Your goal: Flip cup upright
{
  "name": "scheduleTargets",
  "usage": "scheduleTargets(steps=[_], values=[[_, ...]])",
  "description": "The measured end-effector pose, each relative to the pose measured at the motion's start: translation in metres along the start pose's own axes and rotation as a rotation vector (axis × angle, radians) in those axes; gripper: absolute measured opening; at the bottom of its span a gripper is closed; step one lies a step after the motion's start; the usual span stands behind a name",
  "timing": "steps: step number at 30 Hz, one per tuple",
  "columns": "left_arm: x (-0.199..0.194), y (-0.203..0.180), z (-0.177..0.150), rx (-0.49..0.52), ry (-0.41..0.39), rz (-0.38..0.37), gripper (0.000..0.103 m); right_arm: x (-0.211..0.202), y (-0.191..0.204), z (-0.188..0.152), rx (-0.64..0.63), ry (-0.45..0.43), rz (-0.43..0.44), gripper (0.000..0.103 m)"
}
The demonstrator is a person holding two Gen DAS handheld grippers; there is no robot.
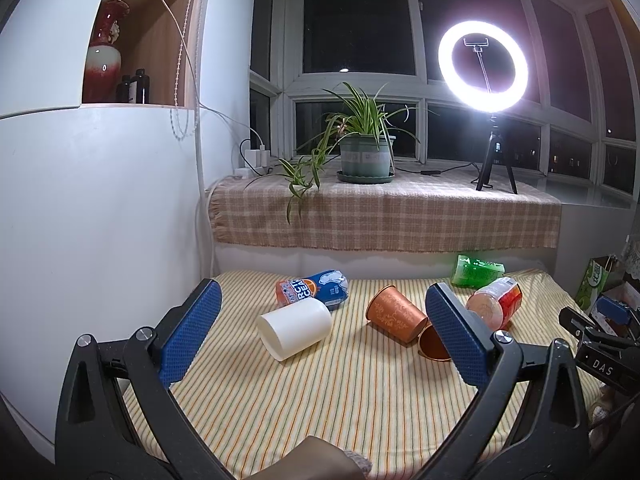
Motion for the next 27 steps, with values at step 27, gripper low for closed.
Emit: scheduleTargets(steps=[27], values=[[0.001,-0.0001,-0.0009,-0.002,0.001,-0.001,0.103,0.0036,0.005,-0.0039,-0.013,0.011,0.003,0.082]])
Point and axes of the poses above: each gripper's, at about its wrist camera, not at the fingertips, and x roughly the way its jaws point, y to its left, z to its top, the point moved 2 cm from there along x, roughly the way its jaws point, and after that the axes turned 6 degrees about -z, right-handed, at the moved point
